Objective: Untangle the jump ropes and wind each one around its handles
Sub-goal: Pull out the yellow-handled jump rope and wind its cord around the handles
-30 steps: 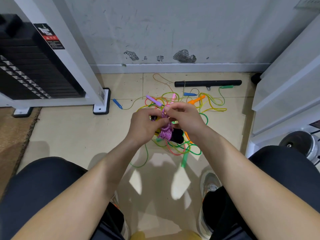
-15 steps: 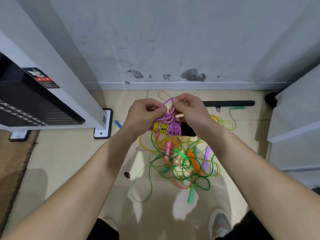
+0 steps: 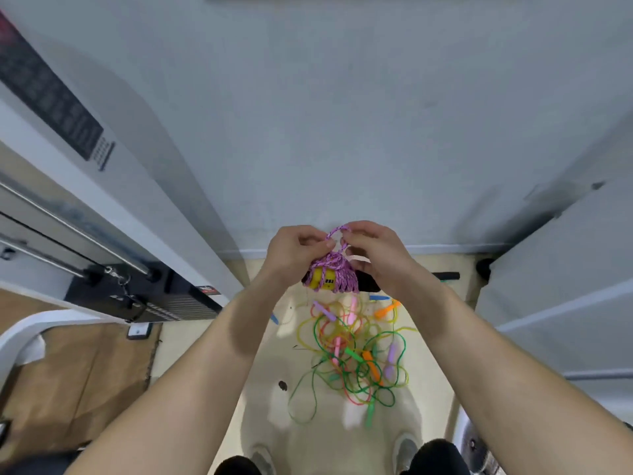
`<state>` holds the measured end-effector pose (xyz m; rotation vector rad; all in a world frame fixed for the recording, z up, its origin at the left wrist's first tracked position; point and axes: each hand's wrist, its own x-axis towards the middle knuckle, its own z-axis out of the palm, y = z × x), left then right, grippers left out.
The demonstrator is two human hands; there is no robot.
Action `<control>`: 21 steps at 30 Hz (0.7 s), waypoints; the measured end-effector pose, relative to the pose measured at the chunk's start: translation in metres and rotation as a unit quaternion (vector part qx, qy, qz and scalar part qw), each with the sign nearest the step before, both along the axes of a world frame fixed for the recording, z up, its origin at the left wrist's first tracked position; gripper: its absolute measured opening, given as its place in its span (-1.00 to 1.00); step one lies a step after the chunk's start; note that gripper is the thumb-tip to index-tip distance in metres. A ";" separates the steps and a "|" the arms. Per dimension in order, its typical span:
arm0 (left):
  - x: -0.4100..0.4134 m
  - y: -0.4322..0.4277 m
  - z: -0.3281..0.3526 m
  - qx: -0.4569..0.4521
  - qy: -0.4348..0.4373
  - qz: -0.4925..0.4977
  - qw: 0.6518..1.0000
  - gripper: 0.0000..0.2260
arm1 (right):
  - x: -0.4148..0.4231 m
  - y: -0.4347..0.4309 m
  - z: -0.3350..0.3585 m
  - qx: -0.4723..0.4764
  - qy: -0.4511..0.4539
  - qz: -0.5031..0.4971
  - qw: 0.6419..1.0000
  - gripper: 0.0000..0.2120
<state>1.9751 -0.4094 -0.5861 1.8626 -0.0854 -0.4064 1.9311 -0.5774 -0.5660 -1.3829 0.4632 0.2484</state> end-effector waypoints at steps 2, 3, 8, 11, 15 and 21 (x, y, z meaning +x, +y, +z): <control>0.002 0.001 0.057 0.011 -0.019 0.002 1.000 -0.91 | 0.003 -0.001 0.059 0.000 -0.020 0.008 1.000 -0.87; 0.003 0.002 0.085 0.017 -0.034 0.001 0.999 -0.90 | 0.003 -0.001 0.087 -0.001 -0.033 0.012 0.999 -0.85; 0.010 0.006 0.204 0.019 -0.080 0.021 0.996 -0.92 | 0.006 0.002 0.202 -0.047 -0.081 0.064 0.994 -0.89; 0.014 0.005 0.259 0.000 -0.097 0.025 0.995 -0.94 | 0.010 0.004 0.252 -0.078 -0.115 0.080 0.987 -0.95; 0.015 0.001 0.312 -0.003 -0.117 0.041 0.992 -0.92 | 0.019 -0.001 0.297 -0.102 -0.147 0.069 0.981 -0.96; 0.019 -0.012 0.350 -0.012 -0.152 0.082 0.985 -0.89 | 0.036 -0.005 0.329 -0.113 -0.191 0.024 0.975 -0.98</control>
